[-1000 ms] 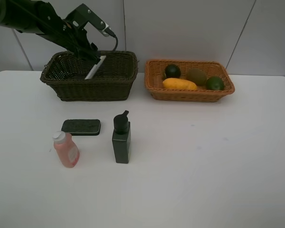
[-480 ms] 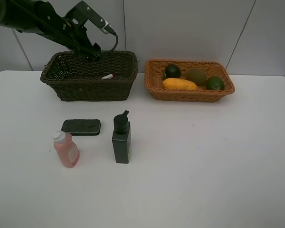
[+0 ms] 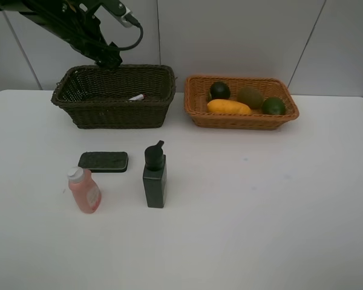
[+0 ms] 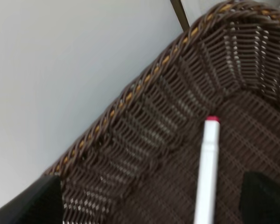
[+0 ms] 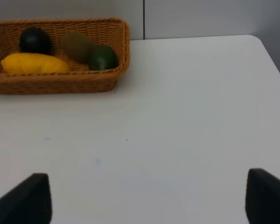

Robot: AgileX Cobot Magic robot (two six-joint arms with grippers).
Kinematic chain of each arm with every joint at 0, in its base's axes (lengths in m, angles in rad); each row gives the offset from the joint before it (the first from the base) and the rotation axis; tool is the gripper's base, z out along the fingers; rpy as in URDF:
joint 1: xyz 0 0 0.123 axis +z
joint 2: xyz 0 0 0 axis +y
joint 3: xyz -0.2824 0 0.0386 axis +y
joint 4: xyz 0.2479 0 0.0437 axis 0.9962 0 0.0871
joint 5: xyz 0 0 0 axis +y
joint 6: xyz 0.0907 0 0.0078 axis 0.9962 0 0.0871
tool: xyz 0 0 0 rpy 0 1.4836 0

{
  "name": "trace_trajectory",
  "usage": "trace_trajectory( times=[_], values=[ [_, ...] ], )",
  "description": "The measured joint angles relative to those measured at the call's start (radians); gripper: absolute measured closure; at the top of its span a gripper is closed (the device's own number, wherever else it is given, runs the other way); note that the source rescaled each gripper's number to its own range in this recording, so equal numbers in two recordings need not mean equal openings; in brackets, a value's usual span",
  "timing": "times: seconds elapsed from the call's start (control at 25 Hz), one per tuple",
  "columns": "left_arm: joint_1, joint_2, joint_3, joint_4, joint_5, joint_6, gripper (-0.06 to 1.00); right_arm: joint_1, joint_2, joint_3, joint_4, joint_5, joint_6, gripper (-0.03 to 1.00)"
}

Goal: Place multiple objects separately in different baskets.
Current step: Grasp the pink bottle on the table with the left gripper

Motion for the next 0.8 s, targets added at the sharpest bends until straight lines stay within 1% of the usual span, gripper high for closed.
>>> trace_trajectory(
  times=[0.12, 0.32, 0.4, 0.52, 0.56, 0.64, 0.72, 0.8],
  values=[
    [0.0, -0.07, 0.075, 0.003, 0.014, 0.0, -0.05, 0.0, 0.0, 0.0, 0.0, 0.0, 0.0, -0.03],
    [0.0, -0.23, 0.251, 0.004, 0.026, 0.0, -0.05, 0.0, 0.0, 0.0, 0.0, 0.0, 0.0, -0.03],
    [0.0, -0.287, 0.305, 0.003, 0.049, -0.004, -0.05, 0.0, 0.0, 0.0, 0.0, 0.0, 0.0, -0.03],
    [0.0, -0.363, 0.368, -0.001, 0.098, -0.042, -0.05, 0.0, 0.0, 0.0, 0.0, 0.0, 0.0, -0.03],
    [0.0, -0.393, 0.386, -0.002, 0.112, -0.061, -0.05, 0.0, 0.0, 0.0, 0.0, 0.0, 0.0, -0.03],
    [0.0, -0.438, 0.403, -0.004, 0.153, -0.136, -0.05, 0.0, 0.0, 0.0, 0.0, 0.0, 0.0, -0.03],
    [0.0, -0.482, 0.411, -0.004, 0.197, -0.236, -0.05, 0.0, 0.0, 0.0, 0.0, 0.0, 0.0, -0.03],
    [0.0, -0.517, 0.413, -0.004, 0.25, -0.361, -0.05, 0.0, 0.0, 0.0, 0.0, 0.0, 0.0, -0.03]
  ],
)
